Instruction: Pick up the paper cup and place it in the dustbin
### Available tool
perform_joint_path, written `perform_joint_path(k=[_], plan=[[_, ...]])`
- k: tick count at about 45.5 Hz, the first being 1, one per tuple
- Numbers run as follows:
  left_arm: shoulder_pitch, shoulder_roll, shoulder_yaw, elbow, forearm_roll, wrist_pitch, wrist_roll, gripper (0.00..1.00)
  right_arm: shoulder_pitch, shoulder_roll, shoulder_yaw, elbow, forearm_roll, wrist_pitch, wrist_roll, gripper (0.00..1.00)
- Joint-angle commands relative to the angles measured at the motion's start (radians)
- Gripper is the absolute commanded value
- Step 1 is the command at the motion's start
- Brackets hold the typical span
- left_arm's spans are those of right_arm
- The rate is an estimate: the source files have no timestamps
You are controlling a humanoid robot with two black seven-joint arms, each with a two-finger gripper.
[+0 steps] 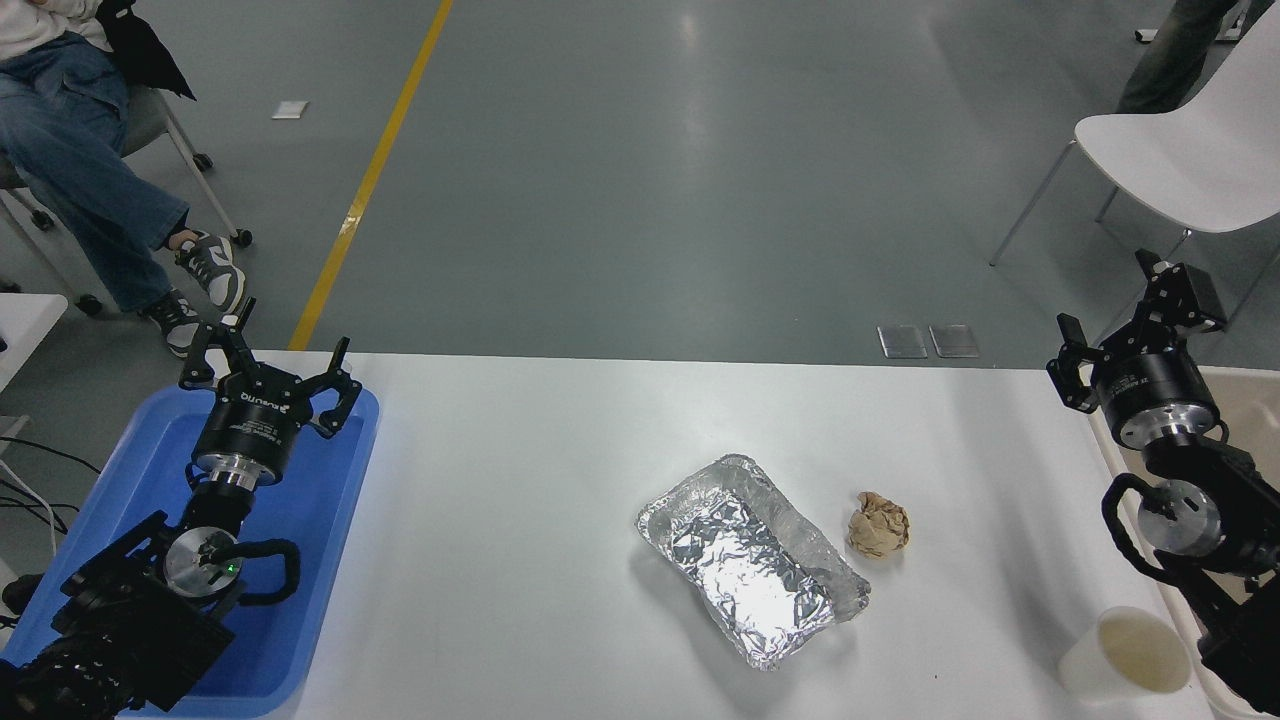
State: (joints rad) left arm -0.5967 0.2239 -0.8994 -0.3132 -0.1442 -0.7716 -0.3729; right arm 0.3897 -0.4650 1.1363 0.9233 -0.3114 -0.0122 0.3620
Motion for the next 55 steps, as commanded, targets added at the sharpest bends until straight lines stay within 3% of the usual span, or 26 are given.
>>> perform_joint_path(k=[1,55], plan=[[0.0,0.0,0.0,0.0,0.0,0.0,0.002,1.0,0.0,0.008,-0.001,-0.001,0.0,0.0,0.0,1.0],[0.0,-0.001,-0.001,0.0,0.0,0.0,0.0,1.0,0.003,0.02,-0.003,-0.012,0.0,0.002,0.0,1.0]])
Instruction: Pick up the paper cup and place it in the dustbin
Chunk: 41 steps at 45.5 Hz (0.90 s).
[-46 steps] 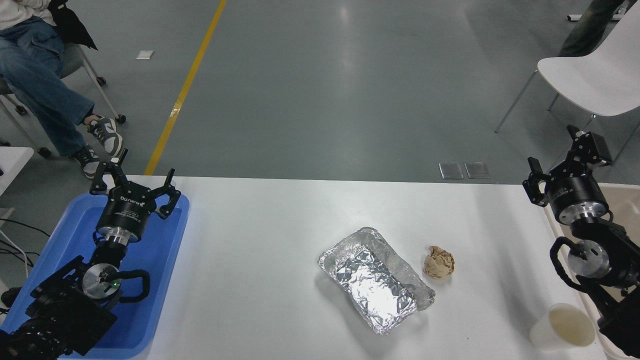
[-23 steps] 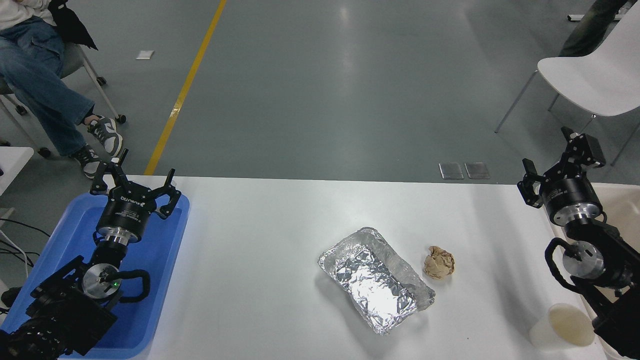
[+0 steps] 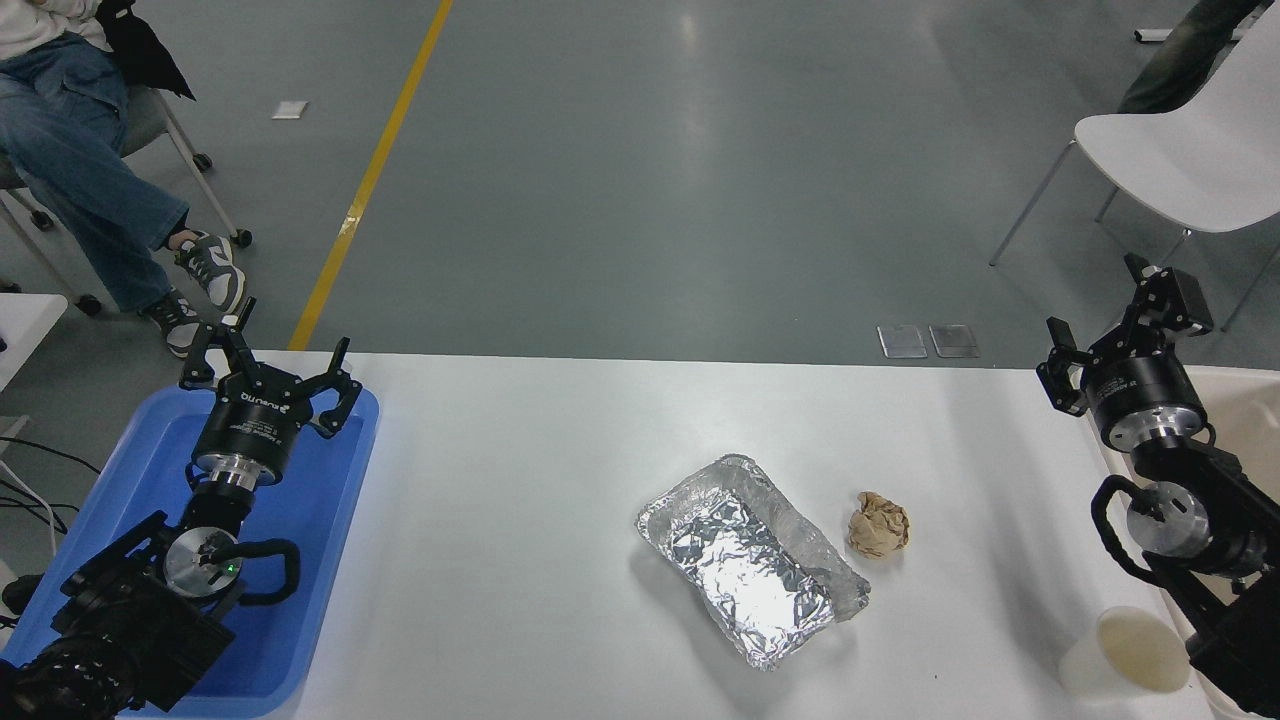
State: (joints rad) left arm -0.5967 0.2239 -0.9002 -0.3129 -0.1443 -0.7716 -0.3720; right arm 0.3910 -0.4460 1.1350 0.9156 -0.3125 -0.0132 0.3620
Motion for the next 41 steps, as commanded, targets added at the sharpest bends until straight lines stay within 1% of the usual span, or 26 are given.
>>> perform_joint_path(k=[1,17,25,31,36,41], plan=[[0.0,-0.002,0.0,0.0,0.0,0.0,0.001,1.0,0.003,0.0,-0.001,-0.004,0.0,0.003,0.0,1.0],[0.0,0.0,0.0,0.0,0.0,0.0,0.001,1.0,0.028,-0.007,-0.007,-0.023,0.021,0.003,-0.002,1.0],[0.0,0.0,0.0,0.0,0.0,0.0,0.001,1.0,0.032,-0.028,-0.086,-0.03,0.021,0.001,-0.002,1.0],[0.0,0.0,0.0,0.0,0.0,0.0,0.001,1.0,0.095,-0.124,-0.216,-0.03,0.038,-0.002,-0.003,1.0],[0.0,0.0,0.001,0.0,0.0,0.0,0.001,1.0,0.187,-0.246,-0.369,-0.03,0.078,-0.013,-0.002,1.0],[0.0,-0.002,0.0,0.0,0.0,0.0,-0.001,1.0,0.285,-0.379,-0.516,-0.03,0.082,-0.01,-0.003,1.0]])
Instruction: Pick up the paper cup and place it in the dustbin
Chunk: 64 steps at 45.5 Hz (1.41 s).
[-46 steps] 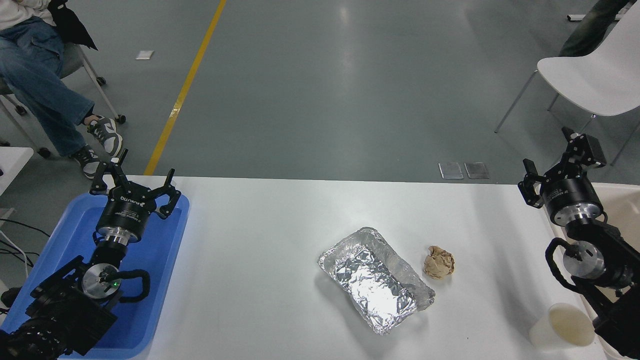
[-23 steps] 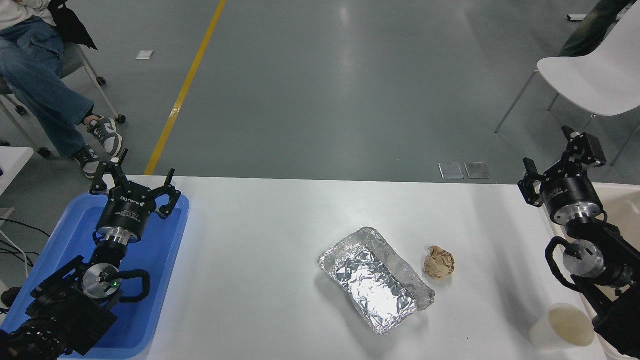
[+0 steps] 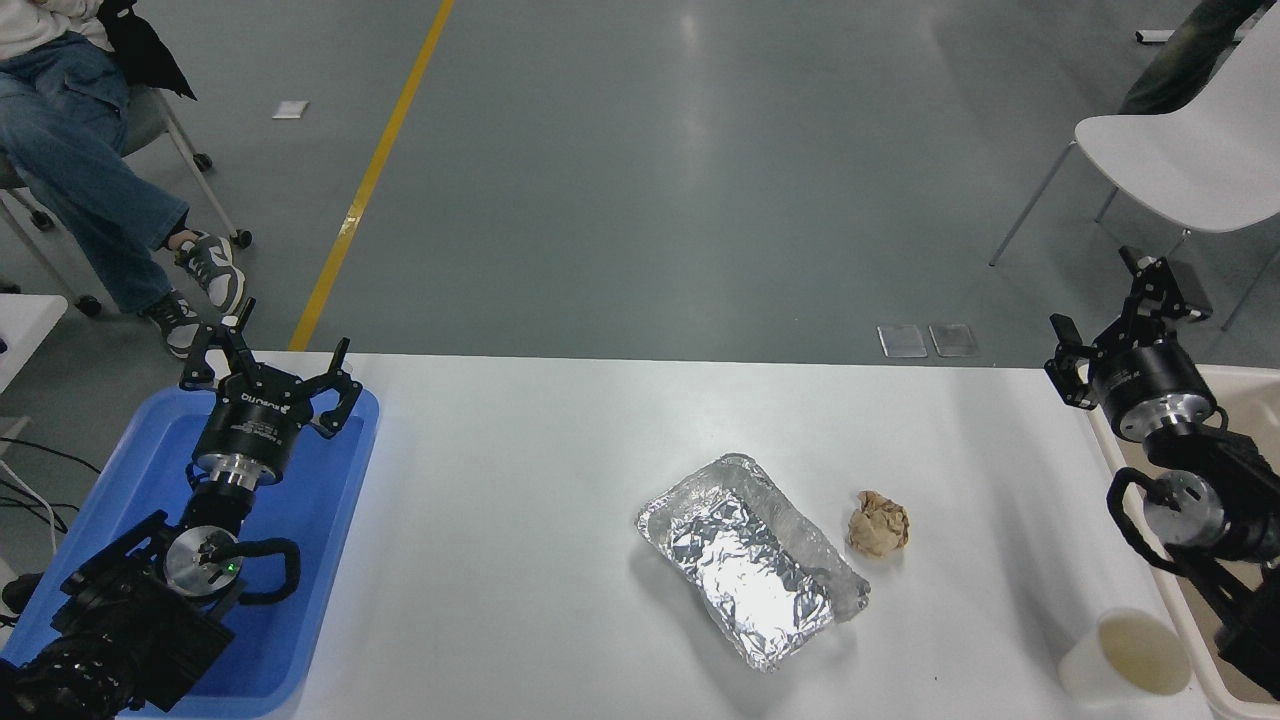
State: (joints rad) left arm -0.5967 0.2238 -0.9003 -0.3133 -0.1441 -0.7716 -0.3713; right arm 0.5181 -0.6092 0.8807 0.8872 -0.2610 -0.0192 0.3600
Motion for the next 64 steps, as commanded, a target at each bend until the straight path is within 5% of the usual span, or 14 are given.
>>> perform_joint_path(k=[1,11,21,25,34,46,64], plan=[[0.0,0.0,0.0,0.0,0.0,0.0,0.0,1.0,0.186,-0.236,-0.296,-0.002,0.029,0.001,-0.004,1.0],[0.0,0.0,0.0,-0.001,0.0,0.0,0.0,1.0,0.575,-0.363,-0.799,-0.002,0.025,0.013,-0.045,1.0],[0.0,-0.001,0.001,-0.001,0.0,0.0,0.0,1.0,0.98,-0.353,-1.362,0.001,0.023,0.113,-0.278,1.0],[0.0,-0.001,0.001,0.0,0.0,0.0,0.0,1.0,1.152,-0.295,-1.599,0.006,0.011,0.191,-0.332,1.0],[0.0,-0.001,0.001,-0.001,0.0,0.0,0.0,1.0,1.43,-0.178,-2.037,0.074,-0.007,0.45,-0.331,1.0],[0.0,-0.001,0.001,0.0,0.0,-0.002,0.0,1.0,1.695,-0.138,-2.183,0.214,-0.107,0.805,-0.323,1.0],[0.0,0.0,0.001,0.0,0.0,0.0,0.0,1.0,1.901,-0.159,-2.189,0.561,-0.205,0.805,-0.325,1.0]])
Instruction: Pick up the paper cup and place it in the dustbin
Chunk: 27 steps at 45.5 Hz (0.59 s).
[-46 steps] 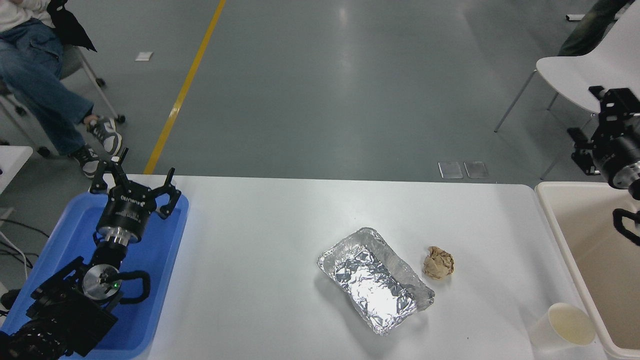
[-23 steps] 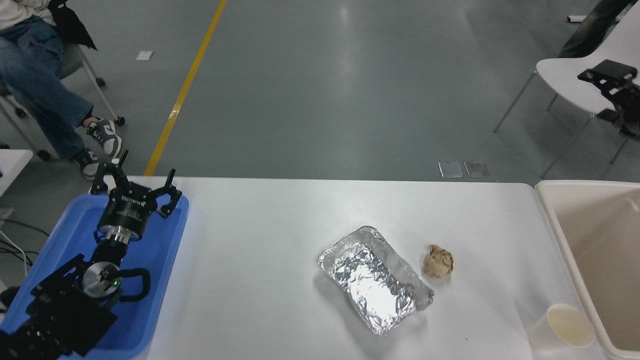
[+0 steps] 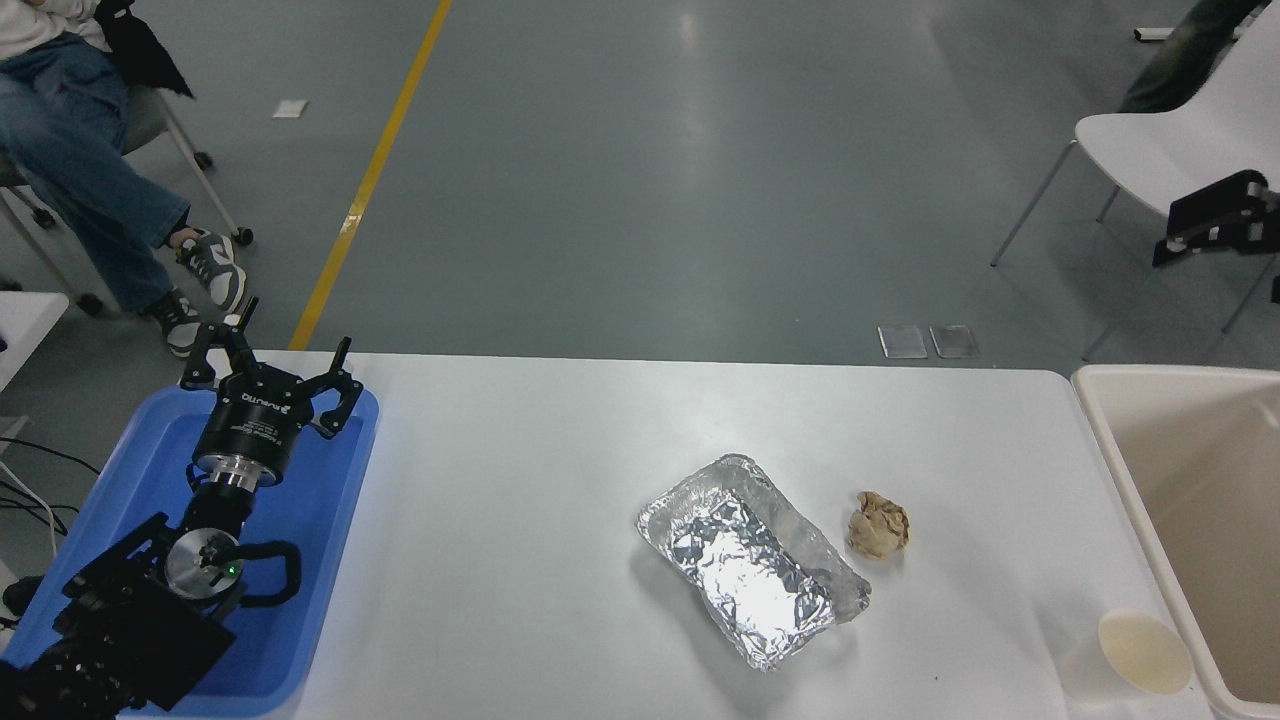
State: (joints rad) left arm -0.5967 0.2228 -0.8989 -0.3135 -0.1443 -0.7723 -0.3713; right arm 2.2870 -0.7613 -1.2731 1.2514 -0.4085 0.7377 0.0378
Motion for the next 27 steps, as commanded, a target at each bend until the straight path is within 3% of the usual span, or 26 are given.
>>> perform_joint_path(k=[1,22,27], plan=[[0.0,0.001,0.0,0.001,0.0,0.001,0.0,1.0,0.135,-0.009,-0.035,0.21,-0.061,0.048,-0.002,1.0],[0.0,0.0,0.0,-0.001,0.0,0.001,0.0,1.0,0.128,-0.033,-0.055,0.26,-0.108,0.048,-0.004,1.0],[0.0,0.0,0.0,0.001,0.0,0.001,0.0,1.0,0.094,-0.09,-0.057,0.26,-0.182,0.048,-0.006,1.0]])
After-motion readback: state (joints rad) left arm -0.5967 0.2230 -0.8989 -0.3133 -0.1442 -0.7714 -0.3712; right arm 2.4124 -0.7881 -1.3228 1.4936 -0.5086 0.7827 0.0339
